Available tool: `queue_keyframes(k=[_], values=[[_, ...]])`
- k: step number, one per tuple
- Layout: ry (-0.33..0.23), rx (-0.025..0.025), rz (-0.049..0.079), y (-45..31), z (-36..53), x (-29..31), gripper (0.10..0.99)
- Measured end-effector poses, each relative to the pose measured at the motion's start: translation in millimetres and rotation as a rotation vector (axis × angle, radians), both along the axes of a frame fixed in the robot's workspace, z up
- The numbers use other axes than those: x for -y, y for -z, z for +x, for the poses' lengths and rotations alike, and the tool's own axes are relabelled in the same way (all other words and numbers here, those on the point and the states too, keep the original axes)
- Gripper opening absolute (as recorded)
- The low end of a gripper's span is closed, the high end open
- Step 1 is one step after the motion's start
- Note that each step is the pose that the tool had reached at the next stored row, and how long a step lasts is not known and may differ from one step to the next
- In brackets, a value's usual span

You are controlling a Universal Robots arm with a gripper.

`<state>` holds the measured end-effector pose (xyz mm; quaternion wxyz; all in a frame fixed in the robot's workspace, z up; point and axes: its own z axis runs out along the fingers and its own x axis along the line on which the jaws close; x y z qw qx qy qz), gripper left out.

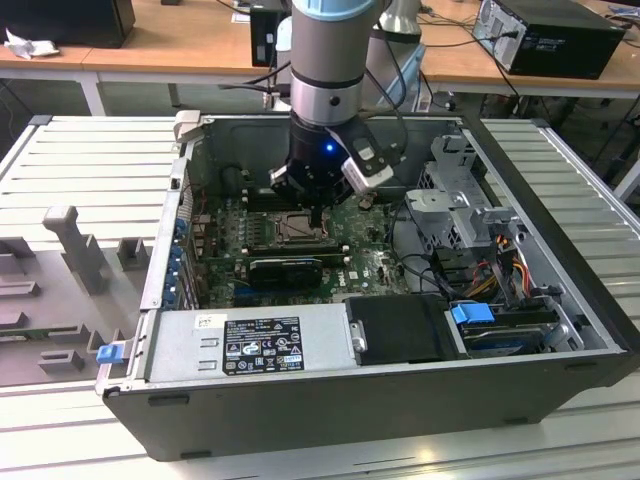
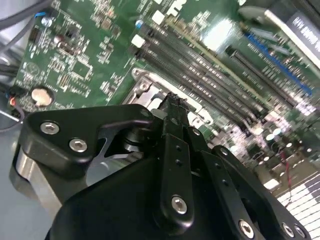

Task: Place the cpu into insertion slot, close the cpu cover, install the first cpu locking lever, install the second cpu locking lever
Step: 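Install the second cpu locking lever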

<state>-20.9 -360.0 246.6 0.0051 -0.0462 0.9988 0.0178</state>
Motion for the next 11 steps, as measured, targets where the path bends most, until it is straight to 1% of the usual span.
queue_keyframes(k=[1, 2, 3, 4, 7, 9, 11], values=[[0.001, -0.0002, 0.005, 0.2, 0.0, 0.9, 0.106], [0.002, -0.0004, 0.016, 0.3, 0.0, 1.6, 0.106], [0.004, -0.0006, 0.035, 0.5, 0.0, 2.4, 0.106], [0.008, -0.0011, 0.041, 0.9, 0.0, 3.1, 0.106], [0.026, -0.0010, 0.041, 4.2, -0.3, 4.2, 0.106], [0.026, -0.0010, 0.045, 5.0, -2.3, 12.0, 0.106], [0.026, -0.0012, 0.047, 5.2, -3.7, 14.5, 0.106]])
